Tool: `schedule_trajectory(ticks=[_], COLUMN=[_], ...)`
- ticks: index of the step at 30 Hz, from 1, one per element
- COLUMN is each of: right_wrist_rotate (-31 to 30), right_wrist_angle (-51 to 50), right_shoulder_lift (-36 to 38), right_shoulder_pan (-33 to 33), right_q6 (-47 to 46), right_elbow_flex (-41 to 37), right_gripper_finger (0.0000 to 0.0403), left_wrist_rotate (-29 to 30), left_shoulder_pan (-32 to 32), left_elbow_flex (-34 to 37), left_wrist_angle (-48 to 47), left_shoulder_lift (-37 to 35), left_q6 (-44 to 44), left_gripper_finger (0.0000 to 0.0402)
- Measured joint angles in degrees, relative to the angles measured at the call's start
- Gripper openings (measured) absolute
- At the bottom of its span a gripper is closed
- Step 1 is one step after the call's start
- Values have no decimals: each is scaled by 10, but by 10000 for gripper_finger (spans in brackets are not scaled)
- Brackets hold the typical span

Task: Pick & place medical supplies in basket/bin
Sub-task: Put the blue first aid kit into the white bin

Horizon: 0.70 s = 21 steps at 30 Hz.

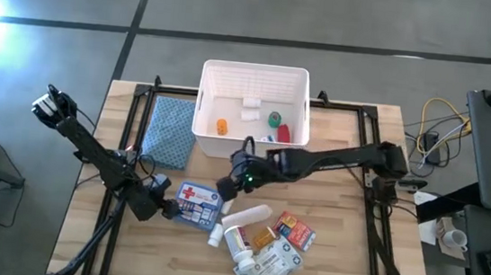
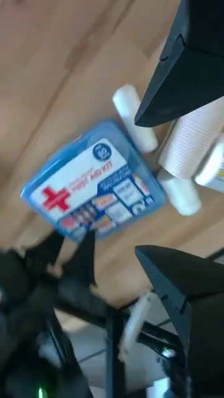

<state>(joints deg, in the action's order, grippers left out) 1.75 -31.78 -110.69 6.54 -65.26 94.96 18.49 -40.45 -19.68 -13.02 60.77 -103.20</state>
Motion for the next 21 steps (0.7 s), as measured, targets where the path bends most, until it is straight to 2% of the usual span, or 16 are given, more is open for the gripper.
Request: schedule_trajectory(ticks=[6, 12, 21], right_wrist_rotate=[27, 49, 89], right_wrist_angle=[36, 118, 122], right_shoulder_lift=[-56, -104, -147], right_shoulder_pan=[-1, -6, -22], right_q6=[-34, -36, -21], right_elbow_flex=[-27, -27, -27], right_gripper_finger=[315, 315, 315], left_wrist_rotate=[0, 27, 29], left_shoulder_pan=[0, 0, 0], left_elbow_flex=[7, 2, 2], left_wrist_angle=[19, 28, 36], left_shoulder_lift=[0, 0, 0], left_q6=[5, 6, 7], left_gripper_finger=[292, 292, 292])
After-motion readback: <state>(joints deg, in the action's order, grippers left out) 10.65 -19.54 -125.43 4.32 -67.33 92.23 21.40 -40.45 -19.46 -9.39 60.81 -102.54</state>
